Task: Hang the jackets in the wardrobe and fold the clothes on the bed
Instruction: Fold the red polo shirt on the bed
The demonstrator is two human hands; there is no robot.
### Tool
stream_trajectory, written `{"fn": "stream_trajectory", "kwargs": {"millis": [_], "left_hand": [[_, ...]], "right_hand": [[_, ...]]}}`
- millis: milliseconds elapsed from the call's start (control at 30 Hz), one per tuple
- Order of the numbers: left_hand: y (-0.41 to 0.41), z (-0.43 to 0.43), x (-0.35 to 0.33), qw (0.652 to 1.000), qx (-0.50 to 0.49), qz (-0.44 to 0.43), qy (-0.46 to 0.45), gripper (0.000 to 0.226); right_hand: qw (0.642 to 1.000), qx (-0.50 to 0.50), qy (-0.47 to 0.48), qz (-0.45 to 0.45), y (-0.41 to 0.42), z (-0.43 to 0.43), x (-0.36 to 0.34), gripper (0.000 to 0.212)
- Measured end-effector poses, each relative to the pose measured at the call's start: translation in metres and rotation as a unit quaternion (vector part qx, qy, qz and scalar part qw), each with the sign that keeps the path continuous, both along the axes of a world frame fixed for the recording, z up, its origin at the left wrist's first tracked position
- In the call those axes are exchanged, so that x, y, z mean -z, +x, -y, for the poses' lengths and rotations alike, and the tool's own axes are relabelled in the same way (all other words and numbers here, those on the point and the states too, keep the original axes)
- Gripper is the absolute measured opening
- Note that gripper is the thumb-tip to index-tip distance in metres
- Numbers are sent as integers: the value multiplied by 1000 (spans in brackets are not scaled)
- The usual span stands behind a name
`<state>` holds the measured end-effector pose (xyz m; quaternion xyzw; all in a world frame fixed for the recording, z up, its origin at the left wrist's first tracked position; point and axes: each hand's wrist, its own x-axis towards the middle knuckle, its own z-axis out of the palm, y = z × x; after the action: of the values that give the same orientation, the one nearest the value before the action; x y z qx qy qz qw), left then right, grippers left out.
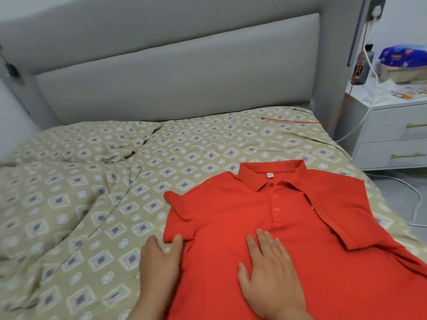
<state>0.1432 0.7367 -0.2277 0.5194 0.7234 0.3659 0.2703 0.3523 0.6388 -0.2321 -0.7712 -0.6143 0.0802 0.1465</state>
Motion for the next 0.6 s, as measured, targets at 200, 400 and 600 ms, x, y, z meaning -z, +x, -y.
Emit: {"fn": "stream_trajectory", "kwargs": {"millis": [200, 400, 600], "left_hand": [[6, -53, -34, 983, 22, 133, -123, 38], [-24, -54, -27, 942, -112, 234, -212, 13], [-19, -61, -38, 869, -50, 457, -186, 12]], "right_hand": [[999, -15, 26, -20, 1, -6, 9, 74], [999, -5, 36, -26, 0, -4, 7, 74], [999, -8, 32, -14, 1, -5, 11, 74]]}}
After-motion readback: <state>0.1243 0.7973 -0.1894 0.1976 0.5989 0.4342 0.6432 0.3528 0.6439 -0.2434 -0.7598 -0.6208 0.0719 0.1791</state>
